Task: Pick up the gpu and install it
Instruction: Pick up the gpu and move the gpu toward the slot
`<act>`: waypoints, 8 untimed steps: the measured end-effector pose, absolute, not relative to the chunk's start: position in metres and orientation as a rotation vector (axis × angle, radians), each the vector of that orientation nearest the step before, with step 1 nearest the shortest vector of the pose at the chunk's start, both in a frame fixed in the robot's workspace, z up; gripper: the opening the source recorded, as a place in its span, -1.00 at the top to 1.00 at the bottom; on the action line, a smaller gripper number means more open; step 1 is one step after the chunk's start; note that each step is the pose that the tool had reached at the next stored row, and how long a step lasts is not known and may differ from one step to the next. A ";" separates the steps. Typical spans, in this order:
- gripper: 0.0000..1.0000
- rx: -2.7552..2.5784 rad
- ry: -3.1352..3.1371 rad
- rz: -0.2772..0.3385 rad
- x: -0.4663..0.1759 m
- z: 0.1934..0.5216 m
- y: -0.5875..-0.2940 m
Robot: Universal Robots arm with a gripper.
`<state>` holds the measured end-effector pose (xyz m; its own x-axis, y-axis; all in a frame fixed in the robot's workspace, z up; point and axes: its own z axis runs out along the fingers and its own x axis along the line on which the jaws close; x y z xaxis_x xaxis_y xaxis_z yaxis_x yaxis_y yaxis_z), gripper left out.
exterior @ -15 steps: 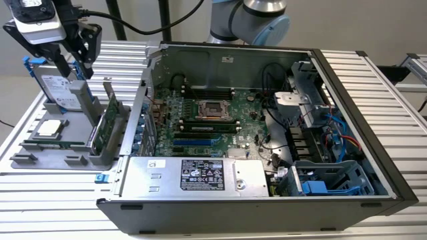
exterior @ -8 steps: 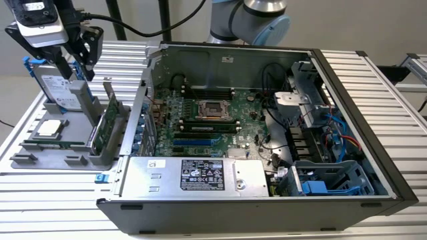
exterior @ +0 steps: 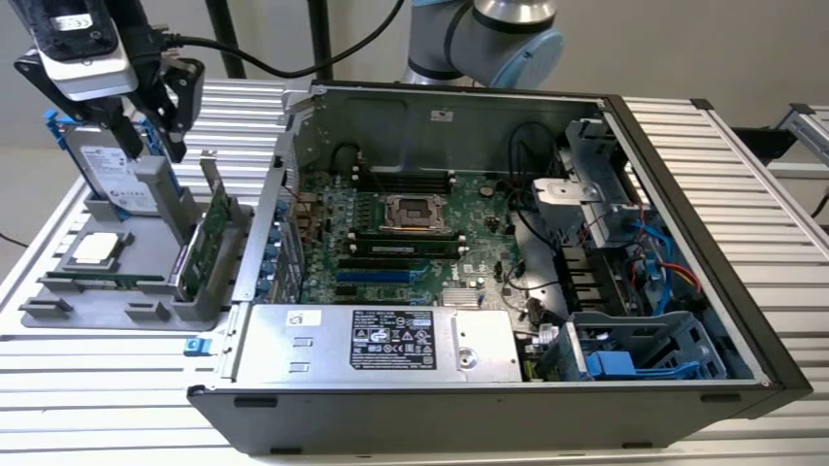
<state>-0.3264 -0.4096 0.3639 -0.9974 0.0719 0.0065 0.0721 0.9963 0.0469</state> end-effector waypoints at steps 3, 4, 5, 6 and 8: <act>-1.00 -0.113 -3.133 -0.074 -0.326 0.362 -0.410; -1.00 -0.113 -3.133 -0.074 -0.325 0.362 -0.410; -1.00 -0.113 -3.132 -0.074 -0.325 0.362 -0.411; -1.00 -0.113 -3.132 -0.074 -0.325 0.361 -0.411; -1.00 -0.113 -3.131 -0.074 -0.325 0.360 -0.411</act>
